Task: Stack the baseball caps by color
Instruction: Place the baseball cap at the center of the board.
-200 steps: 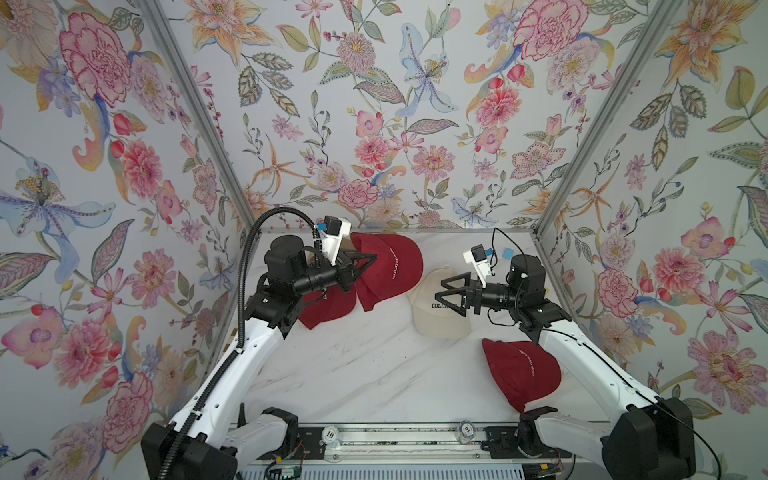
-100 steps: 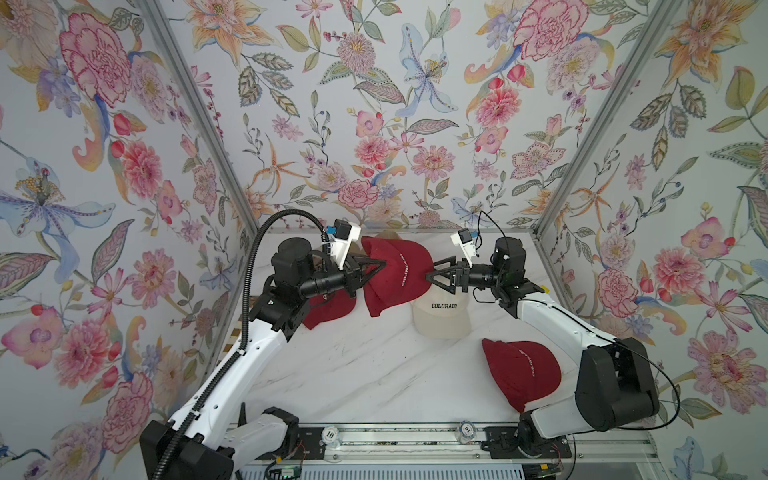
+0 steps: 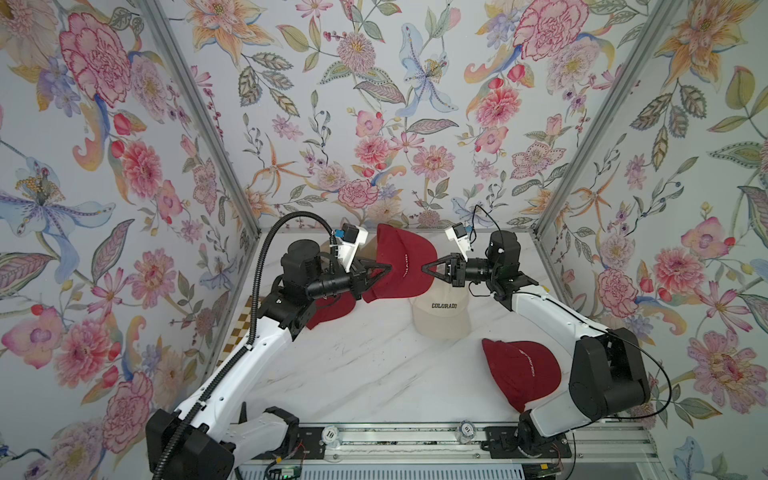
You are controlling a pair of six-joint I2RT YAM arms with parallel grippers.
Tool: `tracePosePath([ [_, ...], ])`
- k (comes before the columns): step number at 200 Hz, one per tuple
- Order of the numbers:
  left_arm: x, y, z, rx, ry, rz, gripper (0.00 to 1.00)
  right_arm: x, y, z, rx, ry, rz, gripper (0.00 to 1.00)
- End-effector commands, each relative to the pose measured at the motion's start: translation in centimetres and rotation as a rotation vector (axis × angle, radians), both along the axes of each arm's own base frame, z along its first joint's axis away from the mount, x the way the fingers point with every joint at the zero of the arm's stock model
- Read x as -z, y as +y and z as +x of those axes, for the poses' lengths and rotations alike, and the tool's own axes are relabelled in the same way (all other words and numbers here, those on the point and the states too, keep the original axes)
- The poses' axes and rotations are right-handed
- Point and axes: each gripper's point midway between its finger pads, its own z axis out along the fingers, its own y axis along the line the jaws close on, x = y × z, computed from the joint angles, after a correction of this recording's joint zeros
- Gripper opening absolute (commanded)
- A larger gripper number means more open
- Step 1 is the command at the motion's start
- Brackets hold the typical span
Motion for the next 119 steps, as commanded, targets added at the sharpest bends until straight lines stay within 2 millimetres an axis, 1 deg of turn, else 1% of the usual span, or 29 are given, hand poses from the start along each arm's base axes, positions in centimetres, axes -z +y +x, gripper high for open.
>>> tracePosePath([
  [1,0.0,0.3,0.9,-0.033,-0.039,0.033,0.0,-0.8,-1.4,-0.7,0.04,-0.036,-0.028,0.0],
  [2,0.1,0.4,1.0,-0.035,-0.039,0.035,0.0,-0.8,-1.4,-0.8,0.041,-0.037,-0.03,0.0],
  [5,0.3,0.5,1.2,-0.04,-0.034,0.04,0.05,-0.9,-1.6,-0.8,0.046,-0.041,-0.034,0.0],
  [12,0.5,0.8,1.4,-0.048,-0.03,0.05,0.19,-1.4,-2.1,-1.0,0.059,-0.055,-0.041,0.0],
  [17,0.8,1.0,1.5,-0.048,-0.029,0.057,0.34,-1.6,-2.5,-1.1,0.07,-0.064,-0.047,0.0],
  [25,0.8,1.4,1.6,-0.057,-0.035,0.065,0.6,-2.1,-3.0,-1.4,0.079,-0.073,-0.053,0.0],
  [31,0.8,1.7,1.7,-0.066,-0.041,0.07,0.75,-2.4,-3.3,-1.6,0.086,-0.08,-0.056,0.0],
  [41,0.6,2.3,1.7,-0.077,-0.052,0.073,0.93,-2.7,-3.8,-2.1,0.092,-0.093,-0.062,0.0],
  [46,0.5,2.7,1.8,-0.087,-0.057,0.075,0.99,-2.8,-4.0,-2.3,0.095,-0.095,-0.065,0.0],
  [64,0.4,3.7,1.9,-0.107,-0.065,0.082,1.0,-3.3,-4.5,-3.0,0.107,-0.115,-0.068,0.0],
  [86,0.7,4.5,1.9,-0.123,-0.059,0.094,1.0,-3.6,-4.9,-3.7,0.113,-0.126,-0.069,0.0],
  [105,1.3,4.7,1.7,-0.118,-0.047,0.091,1.0,-4.0,-5.2,-4.3,0.115,-0.139,-0.071,0.0],
  [119,1.5,4.3,1.4,-0.088,-0.045,0.065,1.0,-4.2,-5.3,-4.6,0.113,-0.145,-0.073,0.0],
])
